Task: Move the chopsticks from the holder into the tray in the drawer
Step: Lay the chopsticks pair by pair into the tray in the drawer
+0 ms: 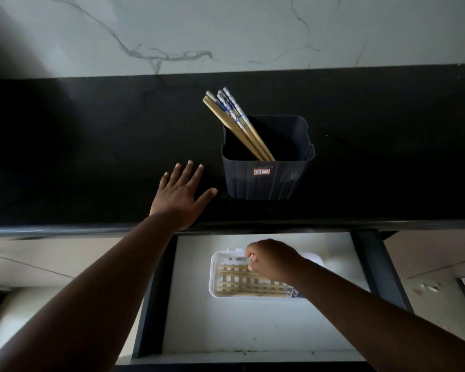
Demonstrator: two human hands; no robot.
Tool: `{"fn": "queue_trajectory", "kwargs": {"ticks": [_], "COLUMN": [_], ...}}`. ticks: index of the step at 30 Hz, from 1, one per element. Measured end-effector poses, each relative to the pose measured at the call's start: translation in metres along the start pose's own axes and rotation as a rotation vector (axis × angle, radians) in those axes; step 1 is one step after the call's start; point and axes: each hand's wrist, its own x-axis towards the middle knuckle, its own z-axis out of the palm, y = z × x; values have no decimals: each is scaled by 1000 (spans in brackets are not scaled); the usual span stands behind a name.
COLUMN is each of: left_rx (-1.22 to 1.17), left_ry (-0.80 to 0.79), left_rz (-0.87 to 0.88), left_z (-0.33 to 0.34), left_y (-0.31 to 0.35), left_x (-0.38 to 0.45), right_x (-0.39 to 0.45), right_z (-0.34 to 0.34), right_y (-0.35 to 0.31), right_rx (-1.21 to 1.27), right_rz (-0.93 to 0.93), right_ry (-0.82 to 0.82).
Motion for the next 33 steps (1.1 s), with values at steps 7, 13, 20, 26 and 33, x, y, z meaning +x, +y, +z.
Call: {"fn": "queue_trajectory", "kwargs": {"ticks": [7,13,20,26,33], "left_rx": [-3,-23,-24,-29,-50], "left_ry": [-9,-24,10,19,16], "left_rz": [2,9,2,4,12], "left_z": [0,1,4,3,5], "left_y": [0,-1,-2,0,-3], "left_x": [0,-1,0,1,1], "right_x": [-71,-62,8,27,35], "right_z": [-154,-229,-215,-198,-197], "right_y": [-73,-88,-73,-67,-55], "right_rx": [226,431,144,159,343], "right_rz": [-187,-243,10,10,110], "right_ry": [-136,524,723,812,739]}}
